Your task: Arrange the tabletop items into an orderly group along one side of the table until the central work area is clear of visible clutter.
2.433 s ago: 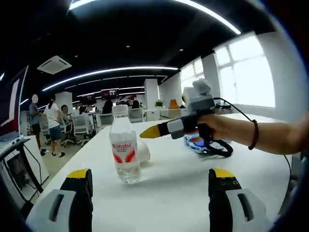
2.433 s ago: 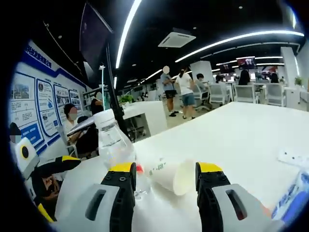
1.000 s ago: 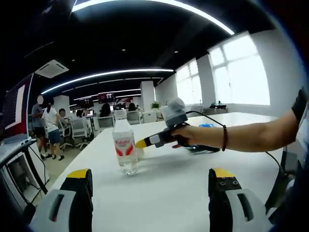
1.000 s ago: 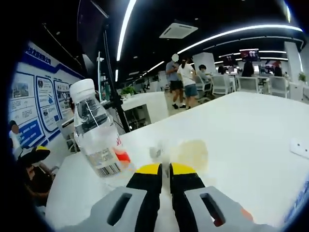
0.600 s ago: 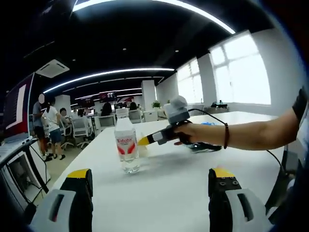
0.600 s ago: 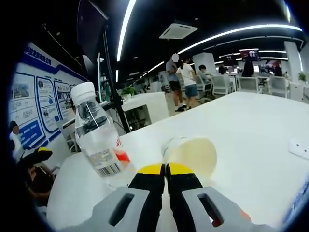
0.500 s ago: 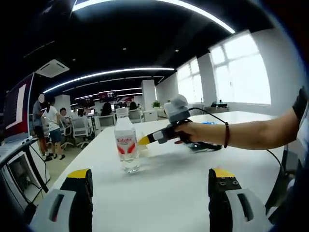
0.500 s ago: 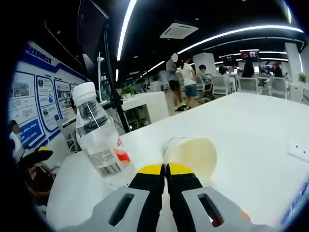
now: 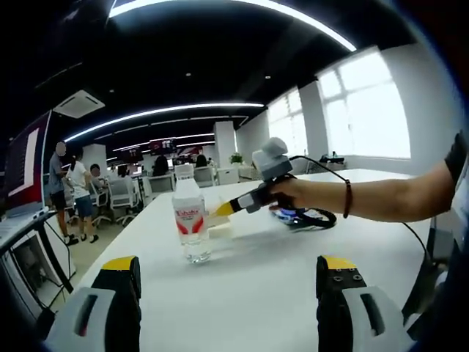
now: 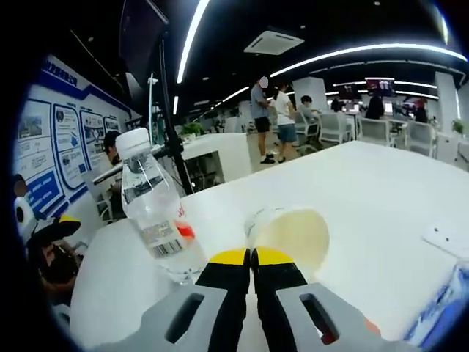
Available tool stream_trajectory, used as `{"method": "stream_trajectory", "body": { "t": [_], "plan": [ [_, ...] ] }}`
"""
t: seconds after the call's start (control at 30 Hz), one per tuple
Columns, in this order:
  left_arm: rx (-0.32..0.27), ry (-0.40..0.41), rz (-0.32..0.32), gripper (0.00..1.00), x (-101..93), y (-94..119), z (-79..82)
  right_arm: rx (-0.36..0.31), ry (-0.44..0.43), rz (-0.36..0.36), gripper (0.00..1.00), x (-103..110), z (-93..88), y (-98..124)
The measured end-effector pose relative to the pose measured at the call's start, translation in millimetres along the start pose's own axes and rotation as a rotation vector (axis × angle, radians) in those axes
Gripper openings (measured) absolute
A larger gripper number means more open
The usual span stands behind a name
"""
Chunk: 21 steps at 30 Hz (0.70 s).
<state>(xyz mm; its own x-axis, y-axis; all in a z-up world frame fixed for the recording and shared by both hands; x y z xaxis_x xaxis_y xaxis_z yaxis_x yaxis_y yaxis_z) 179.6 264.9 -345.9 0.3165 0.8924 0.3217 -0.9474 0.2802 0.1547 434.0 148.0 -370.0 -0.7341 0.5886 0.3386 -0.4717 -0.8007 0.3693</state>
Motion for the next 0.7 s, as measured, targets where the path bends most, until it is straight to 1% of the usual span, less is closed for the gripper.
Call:
{"method": "stream_trajectory", "body": {
  "t": [0.33, 0.47, 0.53, 0.7],
  "plan": [
    [0.01, -0.003, -0.001, 0.99, -0.3, 0.2, -2.4, 0.037, 0.014, -0.003, 0.0, 2.3, 0.1, 2.0],
    [0.016, -0.006, -0.002, 0.99, -0.4, 0.8, -3.8, 0.05, 0.027, -0.023, 0.0, -0.1, -1.4, 2.7],
    [0.017, -0.007, 0.0, 0.99, 0.2, 1.3, -4.3, 0.057, 0.022, -0.02, 0.0, -0.5, -2.1, 3.9],
    [0.021, -0.007, 0.003, 0.99, 1.5, 2.3, -6.2, 0.069, 0.036, -0.032, 0.0, -2.5, 0.2, 7.5]
  ]
}}
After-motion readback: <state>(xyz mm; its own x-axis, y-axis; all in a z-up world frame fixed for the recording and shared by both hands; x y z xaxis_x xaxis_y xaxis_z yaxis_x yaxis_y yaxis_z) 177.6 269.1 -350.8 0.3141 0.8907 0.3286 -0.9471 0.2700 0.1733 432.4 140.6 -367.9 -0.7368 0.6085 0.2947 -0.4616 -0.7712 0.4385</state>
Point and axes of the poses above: the point that each gripper's makers call its tool centre point, and the gripper's own axes: y roughly backward along the fingers, x roughly to its left, z roughly out of its top, the point moved 6 cm from there along y, roughly backward along the fingers, and after that the axes turned 13 degrees about -y, right-handed, at the moved point
